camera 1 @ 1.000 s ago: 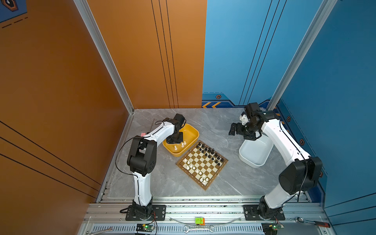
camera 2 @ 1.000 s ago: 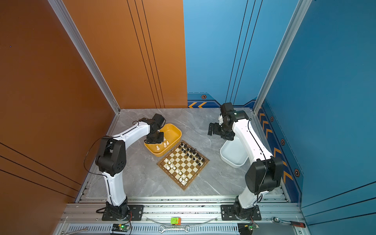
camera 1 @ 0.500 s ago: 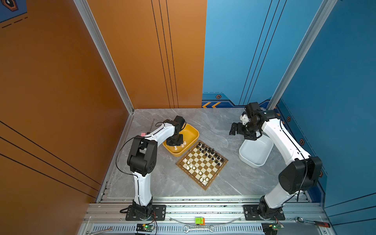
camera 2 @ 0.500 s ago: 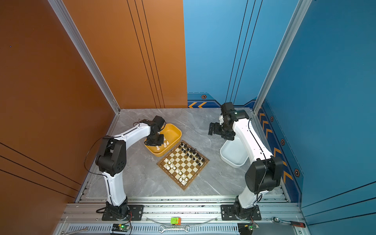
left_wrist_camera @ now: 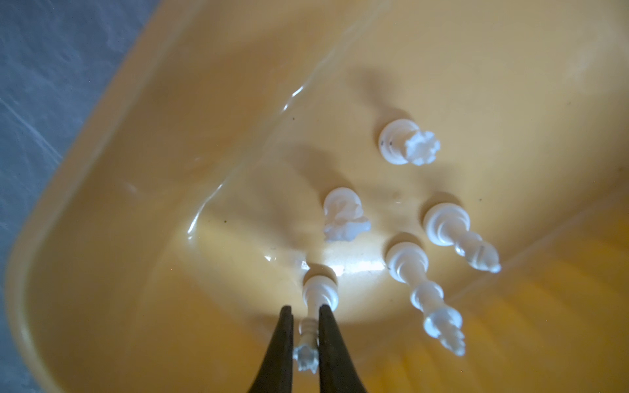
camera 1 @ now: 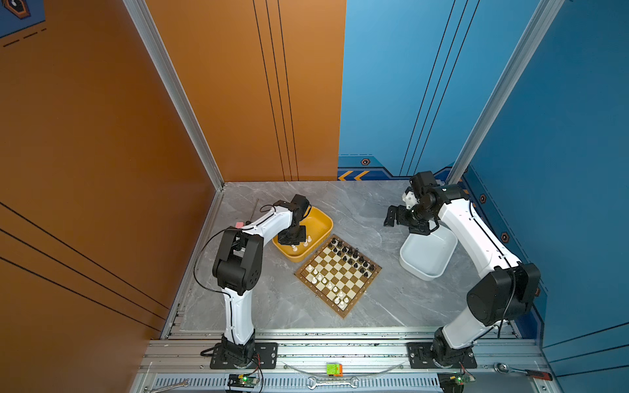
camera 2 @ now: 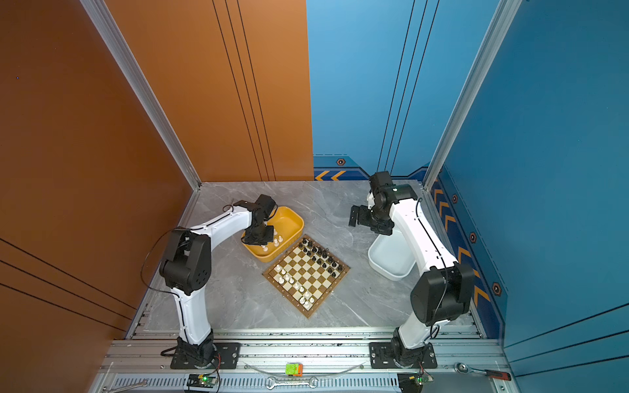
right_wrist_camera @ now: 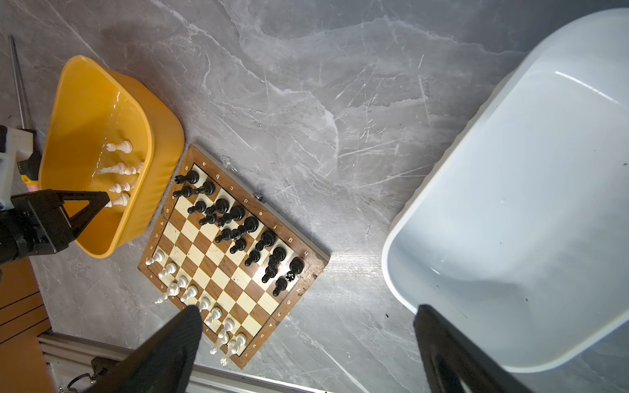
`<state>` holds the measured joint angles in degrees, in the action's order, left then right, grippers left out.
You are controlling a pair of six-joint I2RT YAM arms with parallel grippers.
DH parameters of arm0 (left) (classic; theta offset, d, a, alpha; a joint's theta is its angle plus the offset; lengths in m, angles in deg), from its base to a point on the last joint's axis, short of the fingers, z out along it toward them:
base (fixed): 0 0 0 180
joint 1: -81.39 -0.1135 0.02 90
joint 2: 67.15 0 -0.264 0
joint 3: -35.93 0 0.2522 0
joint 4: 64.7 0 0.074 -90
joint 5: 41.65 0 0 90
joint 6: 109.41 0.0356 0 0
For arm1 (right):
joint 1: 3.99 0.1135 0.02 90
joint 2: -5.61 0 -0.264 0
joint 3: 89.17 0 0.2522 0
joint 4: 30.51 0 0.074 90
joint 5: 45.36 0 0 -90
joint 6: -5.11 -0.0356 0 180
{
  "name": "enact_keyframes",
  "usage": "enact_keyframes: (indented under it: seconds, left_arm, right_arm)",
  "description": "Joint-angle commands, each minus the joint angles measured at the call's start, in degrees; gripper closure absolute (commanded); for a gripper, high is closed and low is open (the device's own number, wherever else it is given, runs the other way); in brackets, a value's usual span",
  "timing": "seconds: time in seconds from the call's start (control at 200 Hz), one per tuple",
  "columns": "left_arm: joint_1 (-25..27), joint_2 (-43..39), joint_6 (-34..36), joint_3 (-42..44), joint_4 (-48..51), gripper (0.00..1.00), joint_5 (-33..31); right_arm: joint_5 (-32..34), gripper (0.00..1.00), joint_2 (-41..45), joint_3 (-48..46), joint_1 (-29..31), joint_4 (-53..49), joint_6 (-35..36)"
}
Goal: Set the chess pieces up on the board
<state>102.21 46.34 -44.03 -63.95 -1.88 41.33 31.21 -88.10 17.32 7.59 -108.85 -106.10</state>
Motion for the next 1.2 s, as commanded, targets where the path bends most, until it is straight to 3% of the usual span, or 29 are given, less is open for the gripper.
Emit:
enact_keyframes:
  seconds: [0.0,0.776,1.032,1.197]
  left_arm:
    - [0.63,-1.72,0.55,1.36,1.24,0.9,0.87]
    - [3.93,-11.51,1.07,1.8,5.76,0.91,-0.17]
    - [6.48,-15.96,0.12,3.84,6.83,0.9,-3.51]
    - [6.66,-14.66,0.89,3.25,6.69,0.91,-7.94]
  right_arm:
    - [1.21,0.0,2.3,-1.18,0.29,-1.97,-0.31]
    - [1.74,0.0,6.22,-5.09,3.53,-0.25,-1.81]
    - [1.91,0.0,8.44,-8.07,4.7,0.97,-2.82]
    - [1.65,0.0,9.18,-9.02,5.42,2.09,-3.69]
